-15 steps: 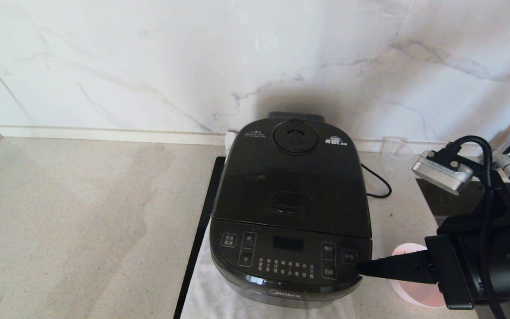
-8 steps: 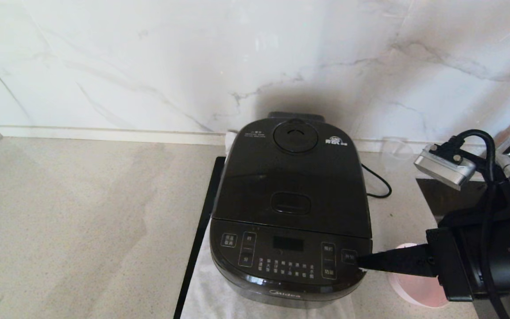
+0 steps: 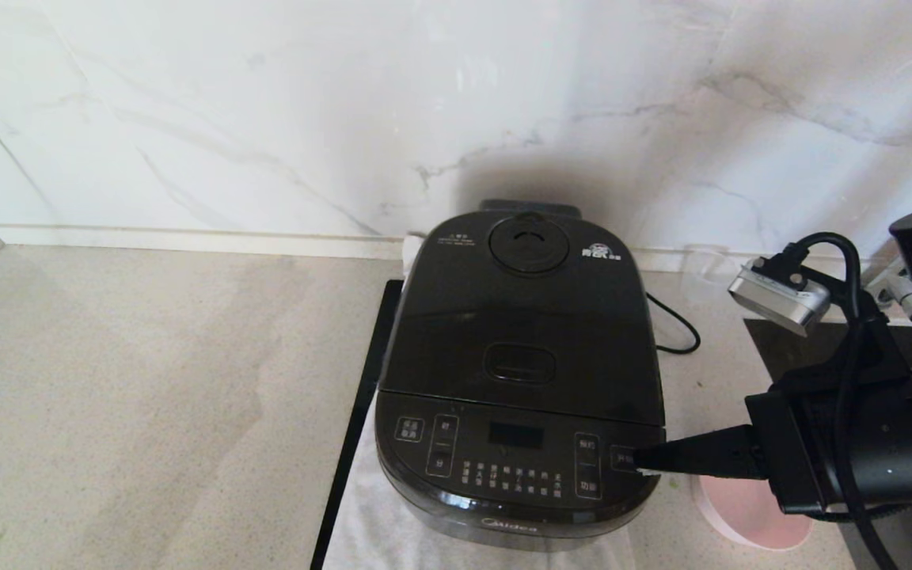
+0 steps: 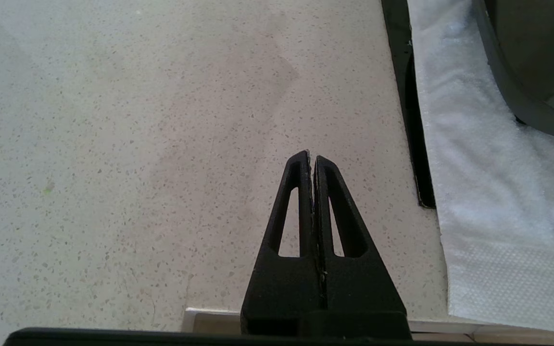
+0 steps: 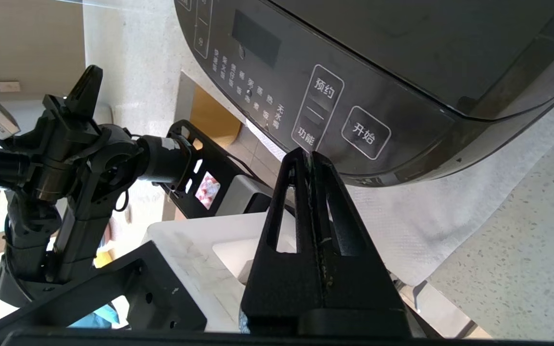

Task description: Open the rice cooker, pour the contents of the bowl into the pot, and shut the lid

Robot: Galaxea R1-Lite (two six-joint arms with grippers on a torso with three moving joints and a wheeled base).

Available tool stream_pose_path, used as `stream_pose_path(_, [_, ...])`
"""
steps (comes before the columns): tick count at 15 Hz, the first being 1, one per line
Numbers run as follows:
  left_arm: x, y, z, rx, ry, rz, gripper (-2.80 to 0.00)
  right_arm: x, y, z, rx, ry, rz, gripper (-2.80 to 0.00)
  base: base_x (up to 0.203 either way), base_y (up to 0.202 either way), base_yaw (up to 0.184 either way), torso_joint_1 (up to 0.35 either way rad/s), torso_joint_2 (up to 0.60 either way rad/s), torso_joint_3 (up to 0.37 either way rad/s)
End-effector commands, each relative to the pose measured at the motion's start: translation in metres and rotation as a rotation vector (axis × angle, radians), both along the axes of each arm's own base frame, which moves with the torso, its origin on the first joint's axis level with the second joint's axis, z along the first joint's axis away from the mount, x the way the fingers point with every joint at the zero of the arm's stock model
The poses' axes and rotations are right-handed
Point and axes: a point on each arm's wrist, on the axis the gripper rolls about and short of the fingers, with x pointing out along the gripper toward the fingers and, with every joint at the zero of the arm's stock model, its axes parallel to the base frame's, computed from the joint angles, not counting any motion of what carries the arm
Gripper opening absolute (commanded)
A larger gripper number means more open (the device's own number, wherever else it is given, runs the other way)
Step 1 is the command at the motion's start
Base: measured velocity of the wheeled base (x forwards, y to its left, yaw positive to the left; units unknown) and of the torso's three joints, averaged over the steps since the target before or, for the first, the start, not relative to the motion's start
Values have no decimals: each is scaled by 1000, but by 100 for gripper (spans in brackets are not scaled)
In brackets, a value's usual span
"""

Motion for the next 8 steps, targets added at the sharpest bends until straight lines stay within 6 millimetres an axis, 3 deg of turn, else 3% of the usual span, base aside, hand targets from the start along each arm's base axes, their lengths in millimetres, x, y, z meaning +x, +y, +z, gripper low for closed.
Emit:
stream_pose_path(1, [0, 0, 0, 1, -1, 0, -280, 3, 3, -4, -9, 18, 0, -280, 0, 0, 0, 0, 0, 0])
stream_pose_path(8, [0, 0, 0, 0, -1, 0, -280, 7, 4, -7, -17, 34, -3, -280, 0, 0, 0, 0, 0, 0])
